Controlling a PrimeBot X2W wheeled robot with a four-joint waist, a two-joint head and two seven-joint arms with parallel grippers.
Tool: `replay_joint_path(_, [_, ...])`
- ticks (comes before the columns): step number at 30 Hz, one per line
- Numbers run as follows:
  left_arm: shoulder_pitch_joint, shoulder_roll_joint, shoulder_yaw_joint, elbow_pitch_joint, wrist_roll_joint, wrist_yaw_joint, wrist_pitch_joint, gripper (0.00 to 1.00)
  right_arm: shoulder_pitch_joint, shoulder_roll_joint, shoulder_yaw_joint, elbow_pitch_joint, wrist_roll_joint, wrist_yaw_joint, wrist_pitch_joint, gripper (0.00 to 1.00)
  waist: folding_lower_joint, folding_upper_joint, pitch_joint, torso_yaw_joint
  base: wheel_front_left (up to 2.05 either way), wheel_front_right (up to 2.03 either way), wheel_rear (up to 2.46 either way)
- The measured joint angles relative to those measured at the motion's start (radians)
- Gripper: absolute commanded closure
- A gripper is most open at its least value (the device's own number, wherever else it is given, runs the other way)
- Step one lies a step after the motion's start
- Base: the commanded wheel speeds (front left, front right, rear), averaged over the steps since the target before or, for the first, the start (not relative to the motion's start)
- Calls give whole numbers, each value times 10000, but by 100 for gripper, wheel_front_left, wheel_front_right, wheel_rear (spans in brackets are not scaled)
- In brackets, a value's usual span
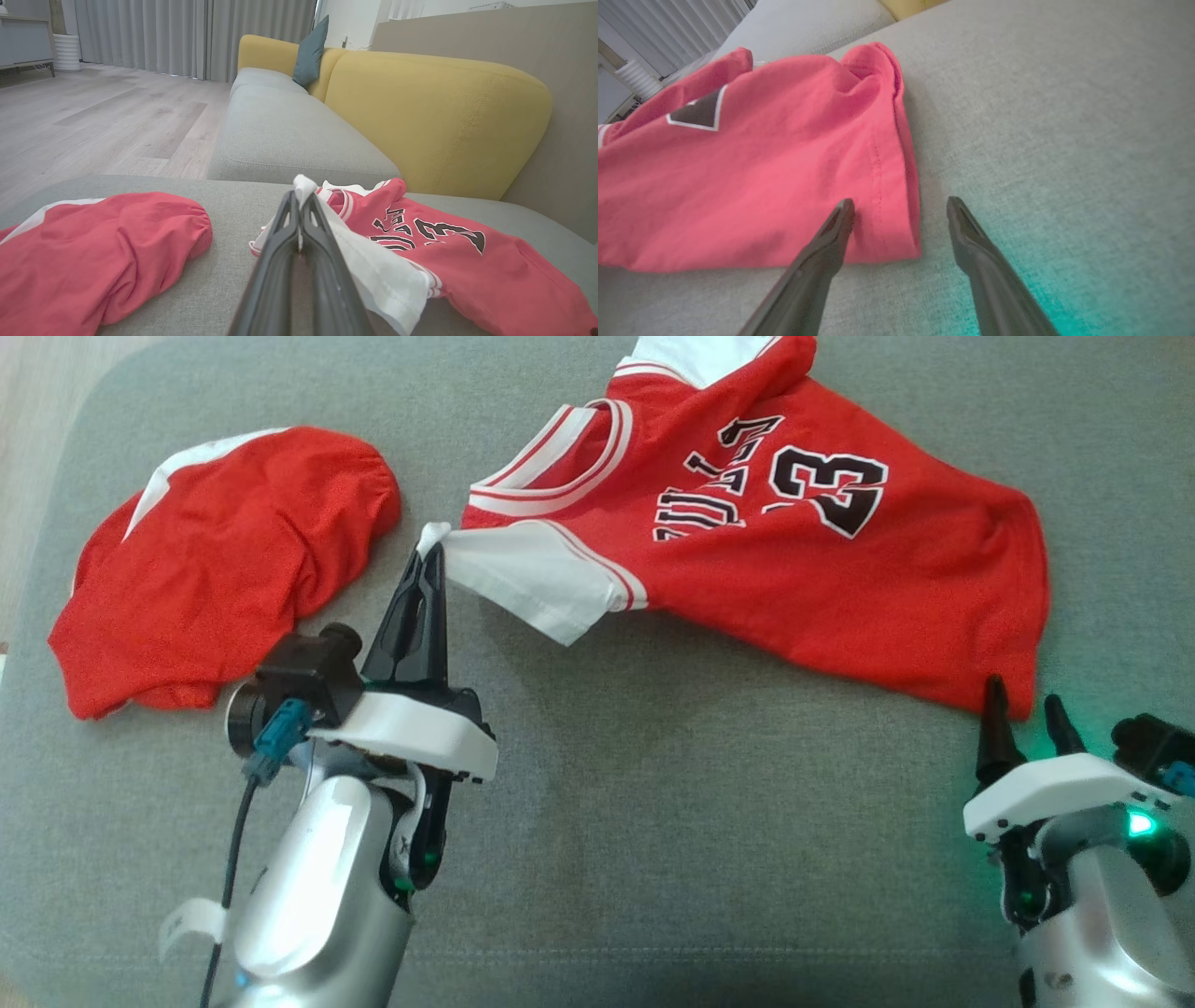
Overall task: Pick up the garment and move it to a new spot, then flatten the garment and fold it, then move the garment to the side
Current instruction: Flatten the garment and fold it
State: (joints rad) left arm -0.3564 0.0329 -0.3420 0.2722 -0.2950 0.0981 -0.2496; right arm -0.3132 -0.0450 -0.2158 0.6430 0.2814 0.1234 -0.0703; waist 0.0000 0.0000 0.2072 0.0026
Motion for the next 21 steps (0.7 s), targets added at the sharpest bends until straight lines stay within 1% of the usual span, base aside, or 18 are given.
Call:
replay_joint_path(9, [2,0,8,-257,2,-13,0,100,-915,-48,-46,1588,6,0,-199,0,0,0,138,62,0,0,0])
replay_joint_path(10, [2,0,8,-257,4,-13,0,100,-1010,-71,42,1730,82,0,-247,90,0,0,129,59,0,0,0])
replay_joint_path(11, [2,0,19,-257,8,-13,0,100,-1103,-88,127,1860,203,0,-267,100,0,0,113,52,0,0,0])
replay_joint_path(14, [2,0,86,-320,31,-13,0,100,-1261,-125,420,2117,589,0,-357,100,0,0,31,19,0,0,0])
replay_joint_path(16, [1,-2,259,-489,33,-13,0,100,-1296,-86,656,2077,736,0,-364,100,0,0,-52,-36,0,0,0])
replay_joint_path(18, [-12,6,447,-692,52,-33,0,100,-1311,-38,907,1682,901,0,-349,100,0,0,-165,-117,0,0,0])
replay_joint_path(21, [-149,4,644,-1020,98,-297,0,100,-1622,-35,1118,470,966,0,35,100,0,0,-377,-254,0,0,0])
